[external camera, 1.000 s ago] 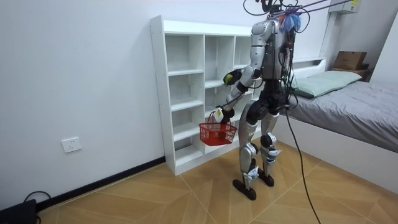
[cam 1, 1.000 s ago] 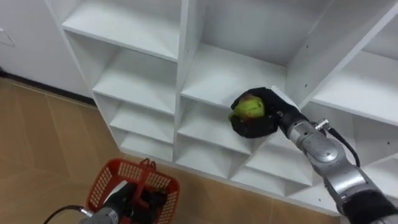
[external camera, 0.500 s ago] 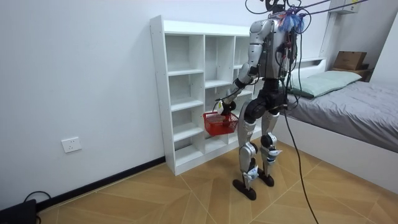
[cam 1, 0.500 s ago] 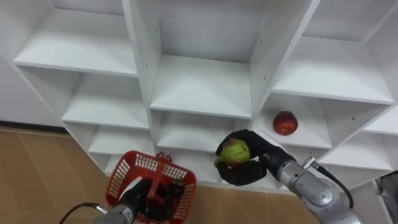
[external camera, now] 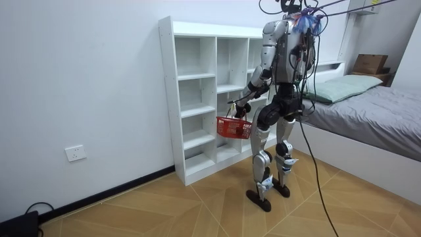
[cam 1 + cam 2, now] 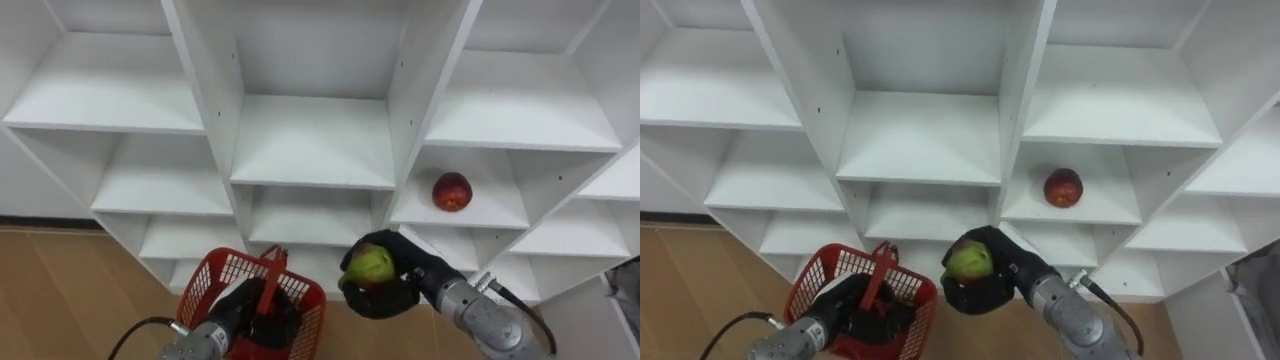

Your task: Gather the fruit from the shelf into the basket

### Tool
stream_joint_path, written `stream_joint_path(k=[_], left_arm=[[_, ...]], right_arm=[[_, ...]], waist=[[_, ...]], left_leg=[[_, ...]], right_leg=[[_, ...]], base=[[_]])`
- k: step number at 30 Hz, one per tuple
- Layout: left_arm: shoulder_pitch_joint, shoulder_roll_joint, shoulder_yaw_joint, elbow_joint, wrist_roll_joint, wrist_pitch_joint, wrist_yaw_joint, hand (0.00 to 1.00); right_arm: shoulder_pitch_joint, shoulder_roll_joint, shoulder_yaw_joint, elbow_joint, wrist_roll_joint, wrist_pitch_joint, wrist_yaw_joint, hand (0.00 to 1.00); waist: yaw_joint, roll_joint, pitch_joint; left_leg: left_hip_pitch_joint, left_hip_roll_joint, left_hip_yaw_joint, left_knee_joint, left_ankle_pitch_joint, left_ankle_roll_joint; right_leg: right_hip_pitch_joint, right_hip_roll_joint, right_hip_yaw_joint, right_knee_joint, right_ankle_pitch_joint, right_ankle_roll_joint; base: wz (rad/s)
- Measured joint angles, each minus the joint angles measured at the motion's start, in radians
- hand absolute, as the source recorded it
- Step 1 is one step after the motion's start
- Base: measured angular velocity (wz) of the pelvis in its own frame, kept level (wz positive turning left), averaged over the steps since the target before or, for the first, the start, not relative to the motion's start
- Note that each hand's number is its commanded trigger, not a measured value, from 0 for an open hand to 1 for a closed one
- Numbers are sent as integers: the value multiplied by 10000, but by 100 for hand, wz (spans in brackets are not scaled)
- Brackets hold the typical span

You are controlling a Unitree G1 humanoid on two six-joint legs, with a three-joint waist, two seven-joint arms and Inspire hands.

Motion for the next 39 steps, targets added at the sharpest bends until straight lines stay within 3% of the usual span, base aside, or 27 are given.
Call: stream_joint_path(k=[13,22,31,39], left_arm=[[16,-13,-395,-240,-442,-134,-538,100],[20,-9,-770,-241,-695,-142,-836,100],[15,-24,-800,-377,-1042,-226,-1121,100],[14,-29,-813,-418,-1218,-250,-1155,100]], right_arm=[[-79,234,53,925,10,-8,-341,100],[-130,234,78,979,17,-9,-453,100],[-135,339,84,1005,11,-11,-469,100],[-405,622,89,1253,-42,-11,-526,100]], waist=[[3,97,-16],[-21,358,-46],[-38,365,-42],[-259,363,-36]], left_leg=[[64,25,270,-55,-31,12],[-27,19,363,-24,-39,26],[-101,24,382,-32,-51,6],[-246,11,395,-31,-51,7]], right_leg=[[-200,11,281,157,-12,0],[-483,-24,352,366,-86,-15],[-523,-18,363,478,-154,-24],[-689,-13,401,509,-166,-16]], base=[[-8],[-3],[0],[0]])
